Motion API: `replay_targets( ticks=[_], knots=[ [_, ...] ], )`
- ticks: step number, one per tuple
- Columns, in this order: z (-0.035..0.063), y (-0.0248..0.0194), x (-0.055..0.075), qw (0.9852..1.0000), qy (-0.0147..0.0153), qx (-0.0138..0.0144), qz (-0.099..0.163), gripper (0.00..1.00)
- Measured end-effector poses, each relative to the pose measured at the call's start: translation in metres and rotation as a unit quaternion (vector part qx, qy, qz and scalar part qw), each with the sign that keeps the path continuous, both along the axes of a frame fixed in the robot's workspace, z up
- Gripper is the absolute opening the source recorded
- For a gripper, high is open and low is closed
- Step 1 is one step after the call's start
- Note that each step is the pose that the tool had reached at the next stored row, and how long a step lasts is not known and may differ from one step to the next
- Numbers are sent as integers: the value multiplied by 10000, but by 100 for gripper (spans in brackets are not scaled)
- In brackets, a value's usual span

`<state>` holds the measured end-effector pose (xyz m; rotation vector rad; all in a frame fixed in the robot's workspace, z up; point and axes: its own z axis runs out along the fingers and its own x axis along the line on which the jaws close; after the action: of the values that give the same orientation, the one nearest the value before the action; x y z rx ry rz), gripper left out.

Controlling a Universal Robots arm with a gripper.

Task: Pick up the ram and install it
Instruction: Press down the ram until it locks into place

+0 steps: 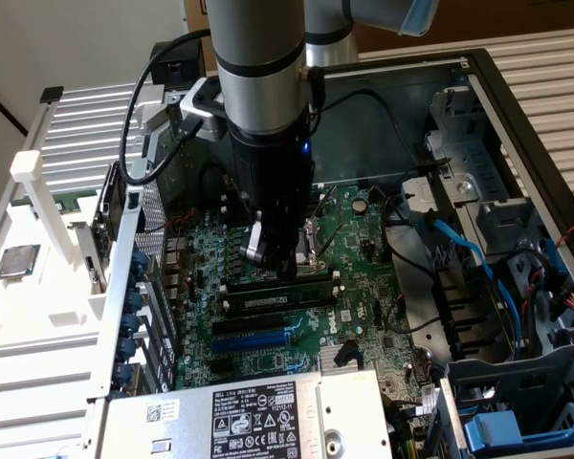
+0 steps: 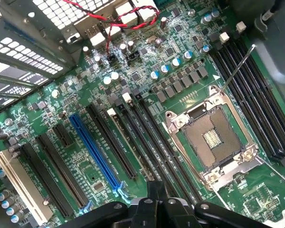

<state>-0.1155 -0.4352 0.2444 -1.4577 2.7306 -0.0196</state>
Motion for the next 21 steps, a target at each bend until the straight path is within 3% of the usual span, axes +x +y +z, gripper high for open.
replay_targets(
  ticks=[5, 11, 16, 21],
  knots=[
    [0, 0, 0, 9988, 0, 0, -490, 10],
    [0, 0, 0, 9952, 0, 0, -980, 10],
    [0, 0, 0, 9903, 0, 0, -1391, 10],
    [0, 0, 0, 9837, 0, 0, -1797, 10]
  ],
)
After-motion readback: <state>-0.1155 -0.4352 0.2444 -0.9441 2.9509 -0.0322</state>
